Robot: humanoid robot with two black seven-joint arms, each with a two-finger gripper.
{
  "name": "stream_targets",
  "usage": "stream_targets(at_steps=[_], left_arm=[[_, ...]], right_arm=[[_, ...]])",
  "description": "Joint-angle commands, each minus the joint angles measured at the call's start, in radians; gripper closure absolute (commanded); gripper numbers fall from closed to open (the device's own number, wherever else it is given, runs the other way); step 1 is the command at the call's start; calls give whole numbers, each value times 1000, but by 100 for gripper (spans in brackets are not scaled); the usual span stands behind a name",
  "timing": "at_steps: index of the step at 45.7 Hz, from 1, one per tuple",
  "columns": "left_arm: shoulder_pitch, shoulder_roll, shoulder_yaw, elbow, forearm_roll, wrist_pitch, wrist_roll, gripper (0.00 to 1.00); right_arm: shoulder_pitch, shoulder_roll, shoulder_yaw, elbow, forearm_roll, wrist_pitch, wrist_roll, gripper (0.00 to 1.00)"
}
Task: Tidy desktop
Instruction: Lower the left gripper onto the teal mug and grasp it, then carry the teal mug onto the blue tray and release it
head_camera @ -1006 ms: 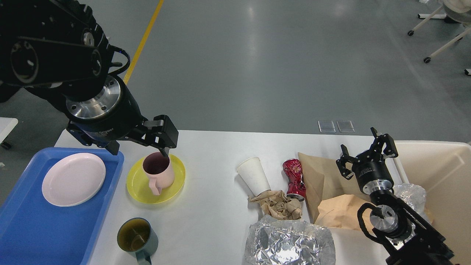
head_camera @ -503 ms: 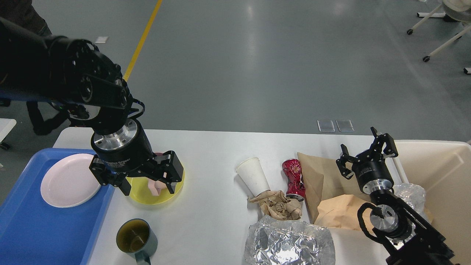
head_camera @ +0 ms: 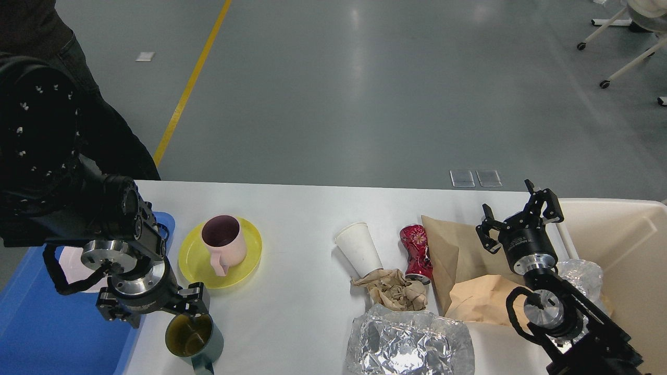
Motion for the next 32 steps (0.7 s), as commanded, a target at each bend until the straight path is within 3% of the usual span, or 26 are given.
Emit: stream_targets(at_steps=[1,8,20,32], left_arm=[[95,21,6,3,20,96,-1,6],[167,27,-3,6,32,254,-1,6],[254,48,-49,39,32,294,-12,13],[311,41,-59,68,31,310,-11,53]], right_arm=[[-1,0,1,0,0,0,0,0],[-1,0,-1,-1,0,0,0,0],[-1,0,-1,0,0,0,0,0],[1,0,1,-2,0,0,0,0]])
